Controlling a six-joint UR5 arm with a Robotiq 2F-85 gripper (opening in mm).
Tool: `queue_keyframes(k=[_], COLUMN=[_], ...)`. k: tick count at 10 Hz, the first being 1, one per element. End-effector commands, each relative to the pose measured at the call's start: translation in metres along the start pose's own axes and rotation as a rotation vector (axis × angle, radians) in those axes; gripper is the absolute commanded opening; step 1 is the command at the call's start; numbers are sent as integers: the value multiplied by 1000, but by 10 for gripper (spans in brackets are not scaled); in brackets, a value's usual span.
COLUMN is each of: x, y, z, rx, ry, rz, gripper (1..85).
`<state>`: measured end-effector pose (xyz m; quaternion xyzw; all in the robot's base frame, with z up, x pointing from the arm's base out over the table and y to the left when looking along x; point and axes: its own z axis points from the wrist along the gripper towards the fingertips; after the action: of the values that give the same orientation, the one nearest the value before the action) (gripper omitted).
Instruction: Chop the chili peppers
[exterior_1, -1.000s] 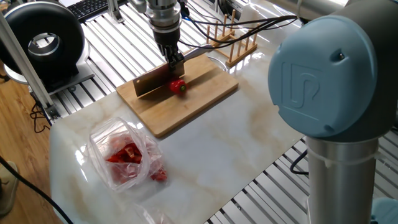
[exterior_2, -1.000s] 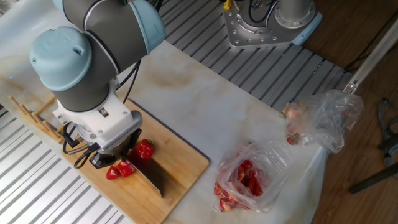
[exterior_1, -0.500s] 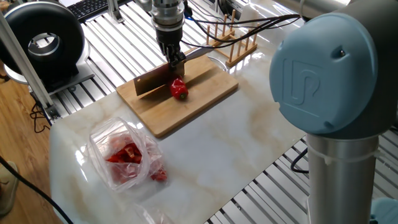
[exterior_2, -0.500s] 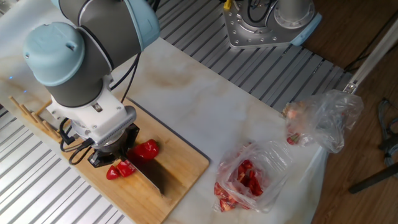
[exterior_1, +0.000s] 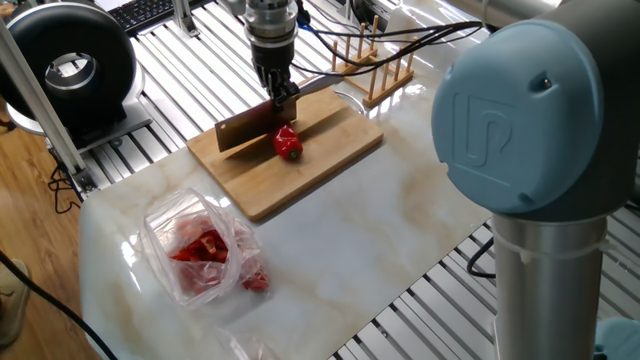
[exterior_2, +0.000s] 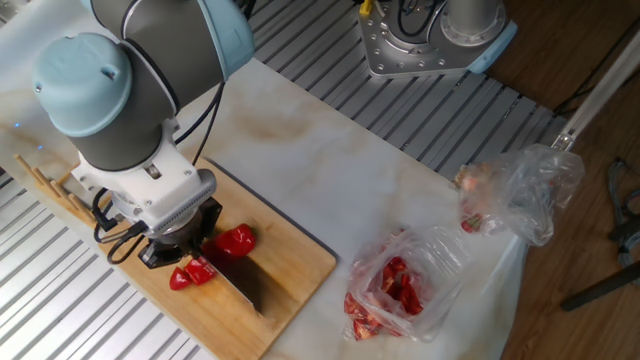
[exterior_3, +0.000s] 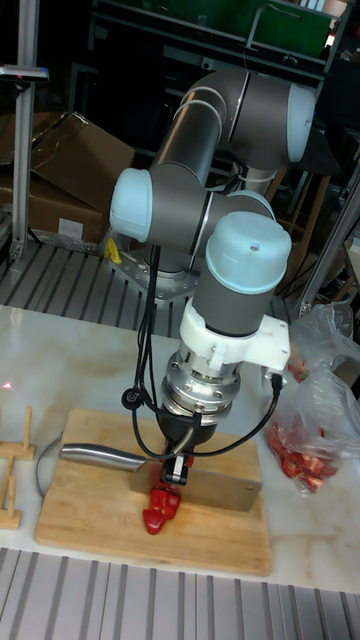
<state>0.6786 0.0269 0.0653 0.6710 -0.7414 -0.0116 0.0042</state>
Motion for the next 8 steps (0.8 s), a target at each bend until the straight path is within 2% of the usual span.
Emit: queue_keyframes(k=[1,2,5,8], x=[-2,-4,-2,6], y=[-1,-7,-13,-18], z=[-2,-4,-8,-10], rx=[3,21,31,40], ry=[-11,-18,-20,-9], rz=[16,25,31,28], gripper=[13,13,13,13])
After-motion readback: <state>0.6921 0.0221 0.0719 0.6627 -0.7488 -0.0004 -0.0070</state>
